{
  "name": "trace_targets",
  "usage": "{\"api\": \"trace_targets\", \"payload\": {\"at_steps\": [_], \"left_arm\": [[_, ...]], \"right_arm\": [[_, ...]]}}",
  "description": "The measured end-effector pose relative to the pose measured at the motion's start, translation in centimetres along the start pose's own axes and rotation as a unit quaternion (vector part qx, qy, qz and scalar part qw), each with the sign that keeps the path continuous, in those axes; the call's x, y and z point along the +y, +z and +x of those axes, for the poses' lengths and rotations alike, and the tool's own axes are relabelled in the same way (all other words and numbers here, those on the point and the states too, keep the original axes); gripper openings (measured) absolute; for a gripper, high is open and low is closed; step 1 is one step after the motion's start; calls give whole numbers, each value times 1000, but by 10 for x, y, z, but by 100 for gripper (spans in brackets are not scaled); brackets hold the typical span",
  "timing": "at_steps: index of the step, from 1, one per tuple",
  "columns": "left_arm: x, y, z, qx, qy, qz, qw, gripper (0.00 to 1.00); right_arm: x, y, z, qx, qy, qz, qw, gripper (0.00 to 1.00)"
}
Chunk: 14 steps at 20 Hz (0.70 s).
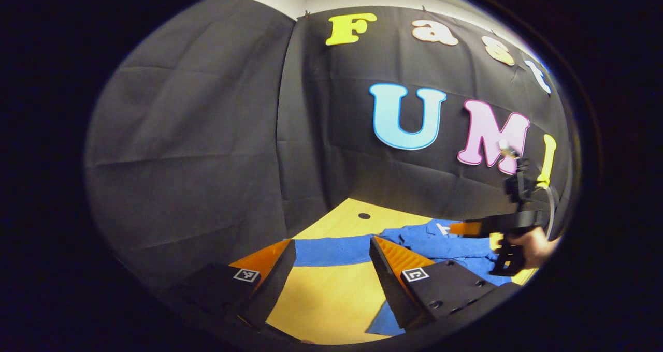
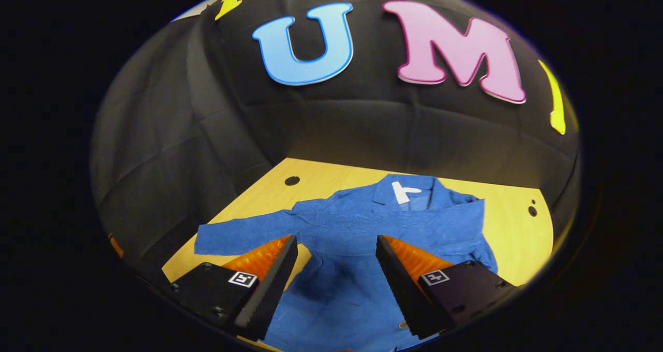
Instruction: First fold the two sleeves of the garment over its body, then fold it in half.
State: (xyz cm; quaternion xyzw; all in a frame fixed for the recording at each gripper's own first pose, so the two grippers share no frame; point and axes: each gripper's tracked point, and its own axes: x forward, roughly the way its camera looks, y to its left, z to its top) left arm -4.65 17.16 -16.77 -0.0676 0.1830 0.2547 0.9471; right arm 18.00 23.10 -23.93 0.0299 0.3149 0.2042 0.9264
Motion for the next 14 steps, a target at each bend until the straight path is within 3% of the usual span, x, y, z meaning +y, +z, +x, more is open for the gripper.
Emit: {"api": "trace_targets", "payload": {"at_steps": [4, 8, 11, 14], "left_arm": [[45, -28, 71, 31, 15, 25, 999, 82], [67, -74, 133, 112, 14, 80, 990, 85], [69, -101, 175, 162, 13, 42, 986, 85], [82, -135, 197, 227, 23, 20, 973, 85]], "right_arm": [[-14, 20, -82, -49, -32, 23, 998, 98], [-49, 41, -161, -84, -88, 25, 992, 98], [-96, 63, -226, -132, -150, 18, 980, 98], [-128, 80, -295, -173, -205, 37, 963, 97]]}}
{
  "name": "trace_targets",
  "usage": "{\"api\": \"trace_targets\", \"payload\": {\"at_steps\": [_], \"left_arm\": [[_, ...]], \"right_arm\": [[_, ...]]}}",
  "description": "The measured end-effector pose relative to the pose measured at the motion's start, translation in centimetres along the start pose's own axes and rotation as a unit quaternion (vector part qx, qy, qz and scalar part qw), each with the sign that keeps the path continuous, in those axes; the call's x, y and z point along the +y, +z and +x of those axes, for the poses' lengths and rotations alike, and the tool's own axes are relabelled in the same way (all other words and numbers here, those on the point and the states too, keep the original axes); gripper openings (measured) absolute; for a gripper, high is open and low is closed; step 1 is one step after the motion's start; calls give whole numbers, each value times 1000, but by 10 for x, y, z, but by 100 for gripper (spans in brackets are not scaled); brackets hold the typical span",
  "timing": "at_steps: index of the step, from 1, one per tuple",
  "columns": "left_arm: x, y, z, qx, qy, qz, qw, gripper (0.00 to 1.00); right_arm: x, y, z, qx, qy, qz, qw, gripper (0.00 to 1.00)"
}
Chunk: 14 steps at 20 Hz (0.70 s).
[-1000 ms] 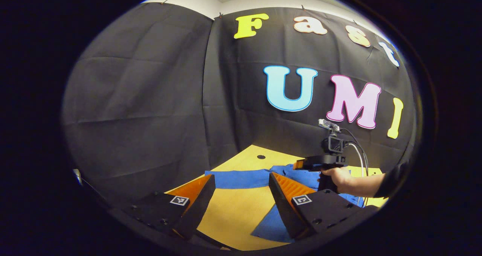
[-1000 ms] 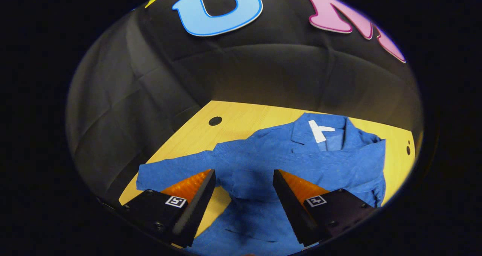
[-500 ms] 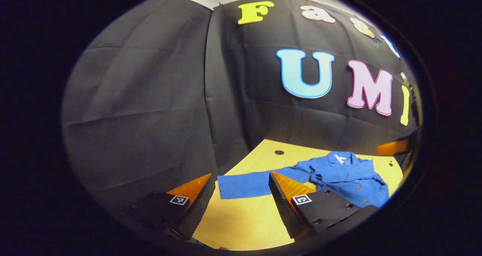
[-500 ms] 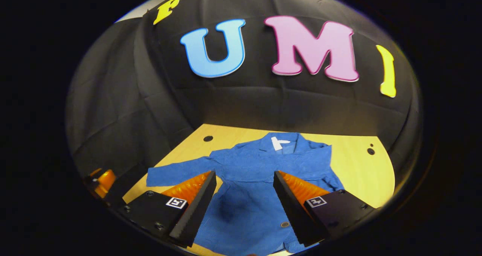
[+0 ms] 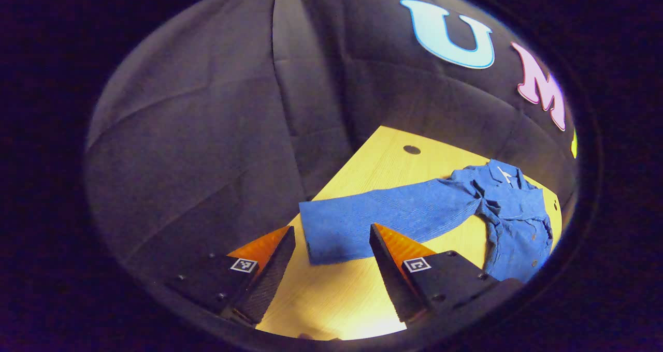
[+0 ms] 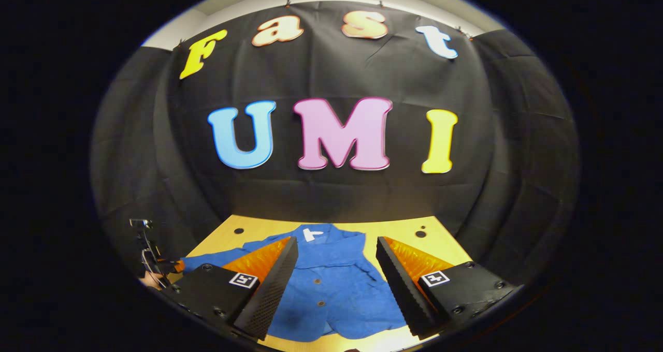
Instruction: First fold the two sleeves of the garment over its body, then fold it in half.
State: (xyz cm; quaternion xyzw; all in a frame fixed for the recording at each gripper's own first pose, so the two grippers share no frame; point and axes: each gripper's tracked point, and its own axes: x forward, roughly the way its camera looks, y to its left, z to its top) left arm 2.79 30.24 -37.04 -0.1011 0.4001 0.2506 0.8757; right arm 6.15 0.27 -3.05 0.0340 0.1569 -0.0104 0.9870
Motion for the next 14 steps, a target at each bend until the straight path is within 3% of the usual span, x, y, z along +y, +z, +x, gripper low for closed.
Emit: {"api": "trace_targets", "payload": {"at_steps": [3, 5, 9, 11, 13, 14], "left_arm": [[12, -13, 24, 37, 25, 5, 999, 85], [4, -24, 38, 77, 20, -13, 997, 84], [20, -31, 41, 105, 35, -60, 992, 85], [21, -33, 39, 114, 41, -36, 992, 85], [6, -32, 42, 114, 22, -18, 993, 85], [1, -32, 44, 116, 21, -14, 993, 71]], "right_arm": [[-41, 30, -25, -39, -50, 6, 998, 97], [-63, 43, -34, -61, -73, 12, 995, 97], [-102, 57, -28, -84, -91, 38, 992, 98], [-113, 57, -19, -83, -91, 38, 992, 98], [-121, 54, -12, -80, -93, 35, 992, 100], [-123, 52, -8, -77, -88, 34, 992, 98]]}}
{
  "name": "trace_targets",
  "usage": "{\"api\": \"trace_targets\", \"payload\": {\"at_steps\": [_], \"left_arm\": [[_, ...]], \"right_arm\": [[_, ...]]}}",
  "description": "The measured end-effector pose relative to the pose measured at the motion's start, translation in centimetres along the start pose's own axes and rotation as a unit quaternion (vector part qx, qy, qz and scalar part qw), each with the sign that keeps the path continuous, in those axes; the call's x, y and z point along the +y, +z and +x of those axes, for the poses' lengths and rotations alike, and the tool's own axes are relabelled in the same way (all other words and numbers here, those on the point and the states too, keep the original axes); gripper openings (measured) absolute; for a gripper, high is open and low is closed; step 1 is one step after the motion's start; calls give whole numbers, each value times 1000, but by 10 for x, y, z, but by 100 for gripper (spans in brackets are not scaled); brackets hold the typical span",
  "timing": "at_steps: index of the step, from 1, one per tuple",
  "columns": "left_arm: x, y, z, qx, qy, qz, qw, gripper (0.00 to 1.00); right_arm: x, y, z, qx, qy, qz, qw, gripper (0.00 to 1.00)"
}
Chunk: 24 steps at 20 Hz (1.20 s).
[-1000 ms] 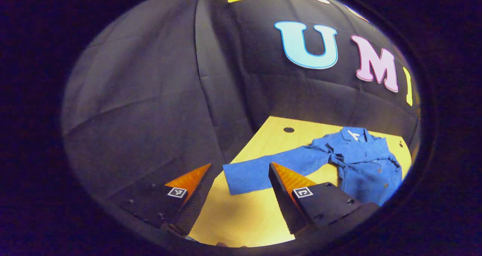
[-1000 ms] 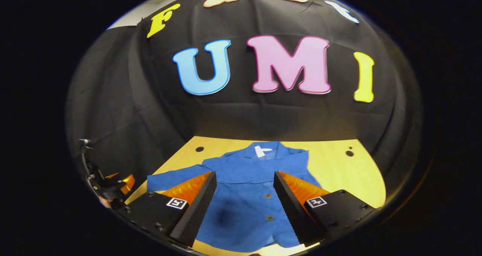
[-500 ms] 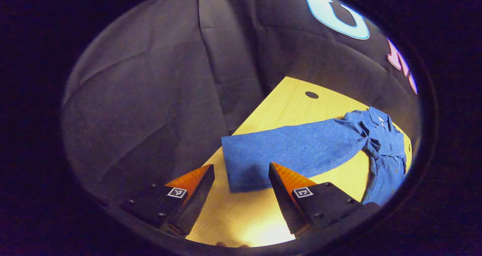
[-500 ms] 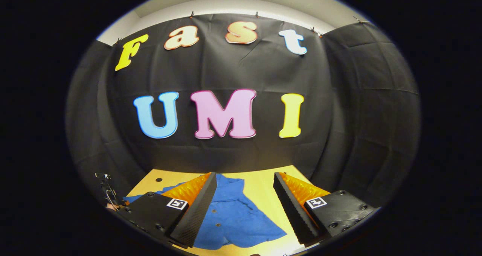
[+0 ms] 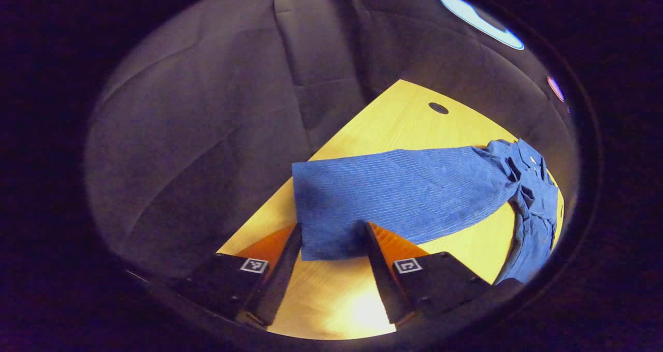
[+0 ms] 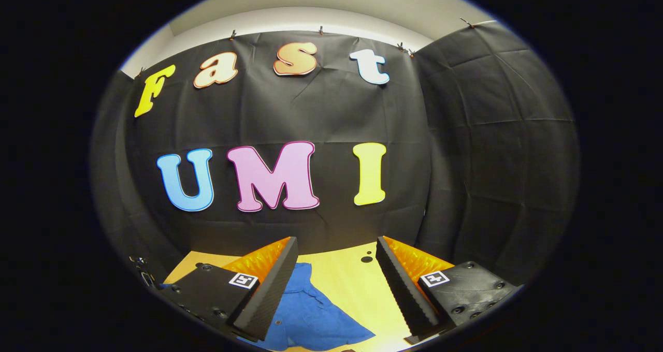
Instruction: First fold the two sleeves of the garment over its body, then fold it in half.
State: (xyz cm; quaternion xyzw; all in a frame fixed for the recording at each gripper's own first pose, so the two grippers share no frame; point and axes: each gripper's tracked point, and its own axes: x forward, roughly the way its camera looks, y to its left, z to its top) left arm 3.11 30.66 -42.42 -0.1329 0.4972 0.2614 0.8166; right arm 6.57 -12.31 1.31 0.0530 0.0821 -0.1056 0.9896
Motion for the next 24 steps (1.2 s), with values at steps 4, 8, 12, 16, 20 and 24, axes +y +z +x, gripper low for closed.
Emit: {"api": "trace_targets", "payload": {"at_steps": [4, 8, 12, 16, 20, 24], "left_arm": [[-17, 2, 2, 8, -23, 23, 999, 33], [-21, 4, 1, 3, -16, 13, 1000, 8], [-28, 0, -4, 1, -26, -13, 1000, 0], [-66, 9, -26, -18, -49, -9, 999, 0], [-141, 43, -68, -71, -115, 47, 990, 0], [-244, 60, -116, -109, -189, 76, 973, 0]], "right_arm": [[-8, -13, 13, 18, 3, -6, 1000, 98], [-9, -28, 19, 38, 19, -18, 999, 98], [-17, -41, 24, 54, 22, -22, 998, 98], [-30, -54, 32, 68, 22, -16, 997, 98], [-45, -69, 44, 80, 22, -7, 997, 98], [-58, -83, 58, 82, 32, -36, 995, 98]]}}
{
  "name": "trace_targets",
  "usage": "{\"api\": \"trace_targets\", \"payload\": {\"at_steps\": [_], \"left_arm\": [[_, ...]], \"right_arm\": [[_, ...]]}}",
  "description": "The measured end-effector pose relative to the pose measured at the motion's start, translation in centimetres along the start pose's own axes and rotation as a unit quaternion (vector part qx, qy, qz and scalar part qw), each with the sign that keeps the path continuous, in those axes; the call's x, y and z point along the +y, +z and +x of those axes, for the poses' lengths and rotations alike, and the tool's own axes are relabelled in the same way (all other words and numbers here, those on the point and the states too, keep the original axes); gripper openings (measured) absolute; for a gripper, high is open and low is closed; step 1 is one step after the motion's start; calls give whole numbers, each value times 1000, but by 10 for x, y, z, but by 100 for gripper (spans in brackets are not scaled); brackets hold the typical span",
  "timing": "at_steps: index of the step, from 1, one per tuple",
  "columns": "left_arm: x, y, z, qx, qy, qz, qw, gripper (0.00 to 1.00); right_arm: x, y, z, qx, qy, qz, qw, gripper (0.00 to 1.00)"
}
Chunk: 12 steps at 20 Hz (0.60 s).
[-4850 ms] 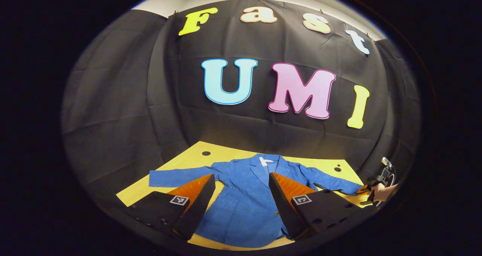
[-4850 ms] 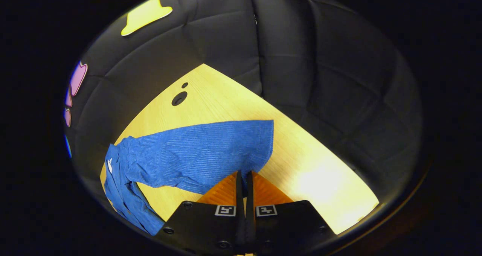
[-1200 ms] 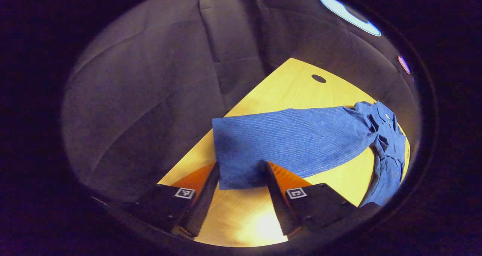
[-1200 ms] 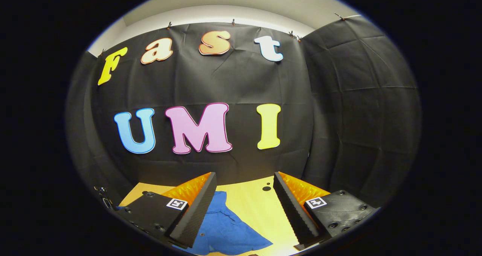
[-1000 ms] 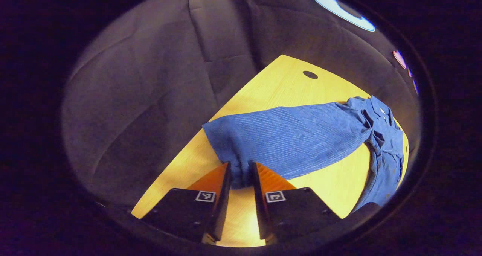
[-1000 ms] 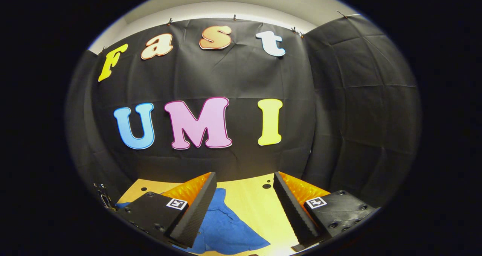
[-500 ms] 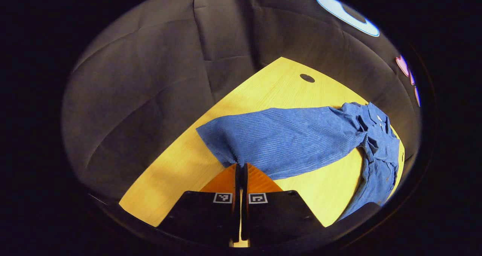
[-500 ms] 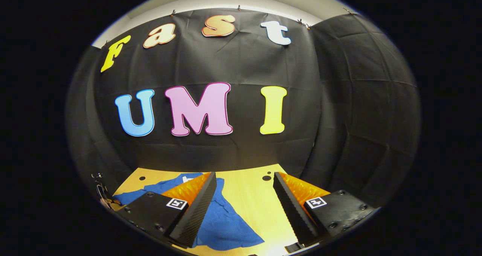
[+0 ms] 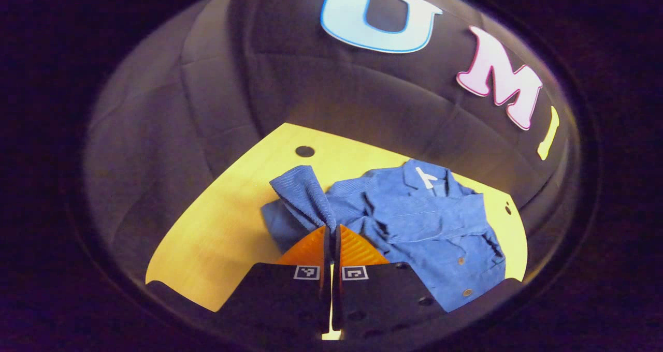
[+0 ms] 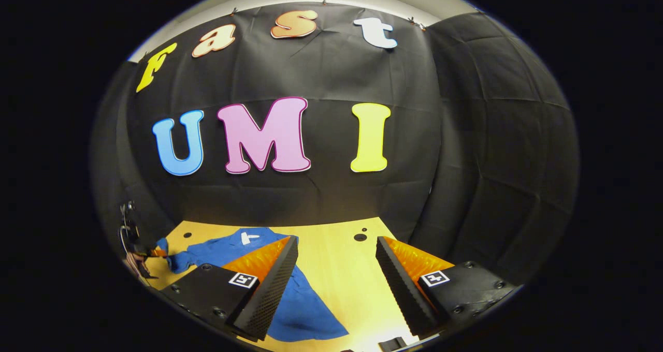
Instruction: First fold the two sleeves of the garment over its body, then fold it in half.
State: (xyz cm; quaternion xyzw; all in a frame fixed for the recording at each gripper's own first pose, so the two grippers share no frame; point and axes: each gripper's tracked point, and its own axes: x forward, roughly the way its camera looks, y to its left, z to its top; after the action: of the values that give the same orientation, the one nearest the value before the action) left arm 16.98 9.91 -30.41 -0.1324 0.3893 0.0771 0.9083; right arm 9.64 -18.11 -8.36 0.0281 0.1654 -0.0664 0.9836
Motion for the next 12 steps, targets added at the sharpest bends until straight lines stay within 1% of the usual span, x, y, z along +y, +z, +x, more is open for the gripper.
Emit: {"api": "trace_targets", "payload": {"at_steps": [1, 2, 4, 7, 9, 12], "left_arm": [[-20, 3, 2, 0, -1, 5, 1000, 0], [-41, 5, 7, -1, -15, 7, 1000, 0], [-95, 11, 9, -6, -51, 8, 999, 0], [-181, 8, 17, -11, -105, 11, 994, 0], [-228, 8, 28, -16, -133, 9, 991, 0], [-300, 4, 46, -12, -175, 3, 985, 0]], "right_arm": [[-1, -4, 3, 4, 7, -3, 1000, 98], [-2, -9, 7, 8, 14, -4, 1000, 98], [0, -12, 12, 14, 28, -3, 1000, 98], [2, -26, 17, 16, 50, -8, 999, 98], [1, -40, 17, 25, 58, -10, 998, 98], [-6, -53, 14, 28, 57, -5, 998, 98]]}}
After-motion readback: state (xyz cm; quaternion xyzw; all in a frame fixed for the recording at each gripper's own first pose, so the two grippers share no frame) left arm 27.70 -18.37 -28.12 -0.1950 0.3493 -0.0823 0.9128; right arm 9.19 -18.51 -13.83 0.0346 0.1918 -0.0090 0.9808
